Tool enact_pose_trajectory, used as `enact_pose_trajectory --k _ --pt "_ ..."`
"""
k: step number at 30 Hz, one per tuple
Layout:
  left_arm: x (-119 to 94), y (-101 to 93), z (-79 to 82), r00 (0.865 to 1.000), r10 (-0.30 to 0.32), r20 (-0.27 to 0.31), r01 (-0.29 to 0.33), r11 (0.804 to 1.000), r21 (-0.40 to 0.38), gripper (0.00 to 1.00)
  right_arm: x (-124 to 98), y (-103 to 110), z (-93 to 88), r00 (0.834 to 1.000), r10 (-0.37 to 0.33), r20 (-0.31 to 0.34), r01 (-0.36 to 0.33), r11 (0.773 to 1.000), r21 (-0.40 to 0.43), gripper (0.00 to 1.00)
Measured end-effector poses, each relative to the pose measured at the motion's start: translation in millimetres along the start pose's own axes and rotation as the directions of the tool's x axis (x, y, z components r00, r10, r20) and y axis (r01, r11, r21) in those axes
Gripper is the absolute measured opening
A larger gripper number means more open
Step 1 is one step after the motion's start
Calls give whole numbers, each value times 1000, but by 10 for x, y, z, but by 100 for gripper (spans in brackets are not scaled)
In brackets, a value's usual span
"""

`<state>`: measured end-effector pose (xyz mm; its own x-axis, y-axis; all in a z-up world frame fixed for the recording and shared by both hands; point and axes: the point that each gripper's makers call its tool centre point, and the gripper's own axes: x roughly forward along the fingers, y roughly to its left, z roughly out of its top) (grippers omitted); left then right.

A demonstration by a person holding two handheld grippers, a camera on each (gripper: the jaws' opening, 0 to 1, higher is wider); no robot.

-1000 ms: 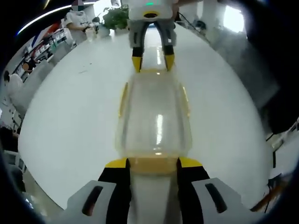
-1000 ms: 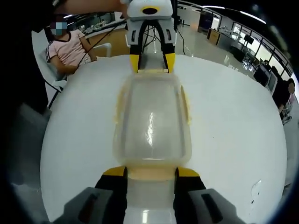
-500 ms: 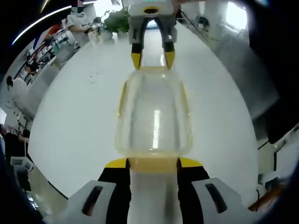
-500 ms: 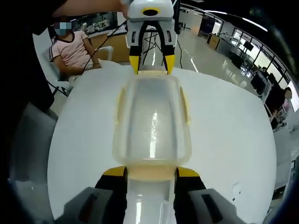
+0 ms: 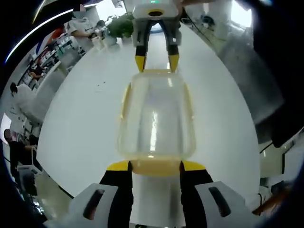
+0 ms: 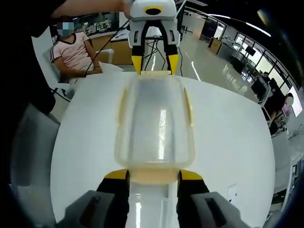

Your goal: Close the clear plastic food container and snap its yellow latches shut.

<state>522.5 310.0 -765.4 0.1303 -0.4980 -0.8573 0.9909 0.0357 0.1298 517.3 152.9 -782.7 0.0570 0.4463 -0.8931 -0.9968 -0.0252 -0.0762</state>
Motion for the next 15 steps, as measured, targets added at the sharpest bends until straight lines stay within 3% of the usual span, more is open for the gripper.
enact_pose_trajectory --k 15 --pt "120 -17 208 1000 11 15 -11 1000 -13 35 -107 -32 -218 1000 6 -18 -6 1000 -8 36"
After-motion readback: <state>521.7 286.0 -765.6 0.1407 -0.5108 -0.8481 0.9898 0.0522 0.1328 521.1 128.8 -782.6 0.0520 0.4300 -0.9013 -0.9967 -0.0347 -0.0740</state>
